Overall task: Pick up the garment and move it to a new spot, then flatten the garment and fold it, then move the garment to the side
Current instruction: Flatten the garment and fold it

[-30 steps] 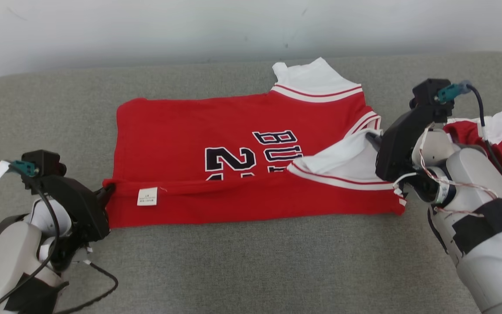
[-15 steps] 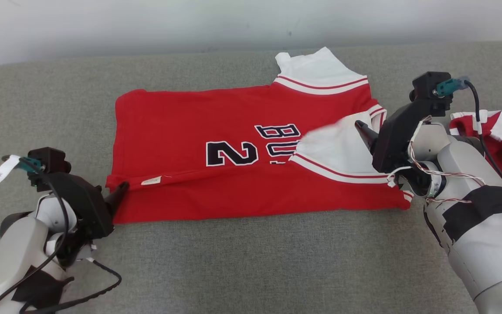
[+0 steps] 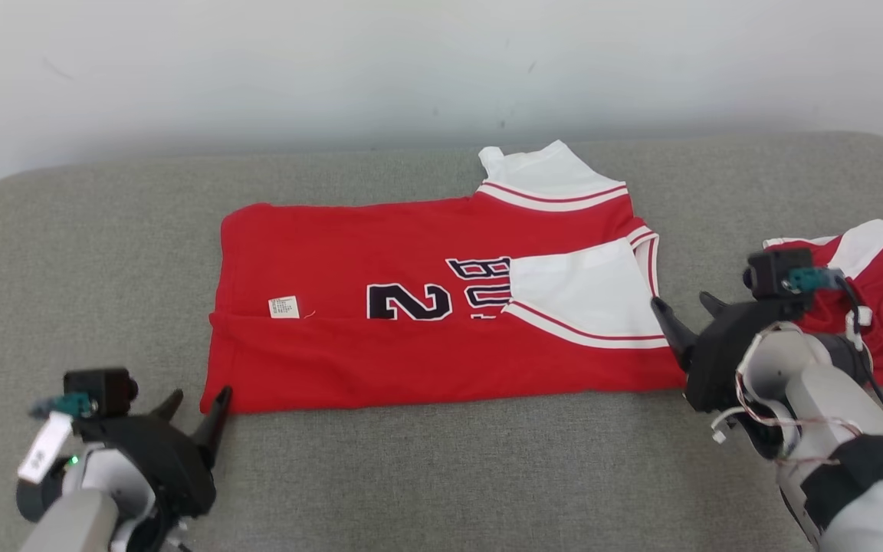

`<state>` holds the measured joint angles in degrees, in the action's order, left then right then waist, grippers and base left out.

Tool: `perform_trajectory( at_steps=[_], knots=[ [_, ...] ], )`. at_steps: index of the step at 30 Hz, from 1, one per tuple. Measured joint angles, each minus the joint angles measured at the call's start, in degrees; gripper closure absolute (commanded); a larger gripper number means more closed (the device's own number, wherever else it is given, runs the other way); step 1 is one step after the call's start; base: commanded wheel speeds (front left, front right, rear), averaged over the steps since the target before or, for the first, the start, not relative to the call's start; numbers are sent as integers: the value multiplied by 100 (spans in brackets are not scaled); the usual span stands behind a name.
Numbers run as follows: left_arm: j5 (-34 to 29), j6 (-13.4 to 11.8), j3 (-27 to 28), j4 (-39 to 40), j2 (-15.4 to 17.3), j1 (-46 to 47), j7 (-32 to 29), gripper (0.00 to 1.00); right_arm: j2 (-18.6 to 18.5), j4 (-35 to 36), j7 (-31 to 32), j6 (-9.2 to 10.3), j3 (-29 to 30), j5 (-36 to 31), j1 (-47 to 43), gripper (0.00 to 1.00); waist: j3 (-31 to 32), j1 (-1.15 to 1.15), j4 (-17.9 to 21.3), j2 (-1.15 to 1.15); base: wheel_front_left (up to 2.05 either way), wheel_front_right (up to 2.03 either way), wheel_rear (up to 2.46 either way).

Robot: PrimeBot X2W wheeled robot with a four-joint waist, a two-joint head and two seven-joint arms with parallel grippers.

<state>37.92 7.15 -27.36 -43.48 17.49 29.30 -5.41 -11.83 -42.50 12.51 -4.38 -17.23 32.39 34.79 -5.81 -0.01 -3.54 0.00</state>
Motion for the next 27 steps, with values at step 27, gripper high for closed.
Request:
perform_trajectory(
  at_steps=[27],
  knots=[
    [-196,-105,-78,0,-158,-262,1149,0,-165,511,-697,427,-238,-575,-943,0,-223,2,22,0,0,0,0]
  ],
)
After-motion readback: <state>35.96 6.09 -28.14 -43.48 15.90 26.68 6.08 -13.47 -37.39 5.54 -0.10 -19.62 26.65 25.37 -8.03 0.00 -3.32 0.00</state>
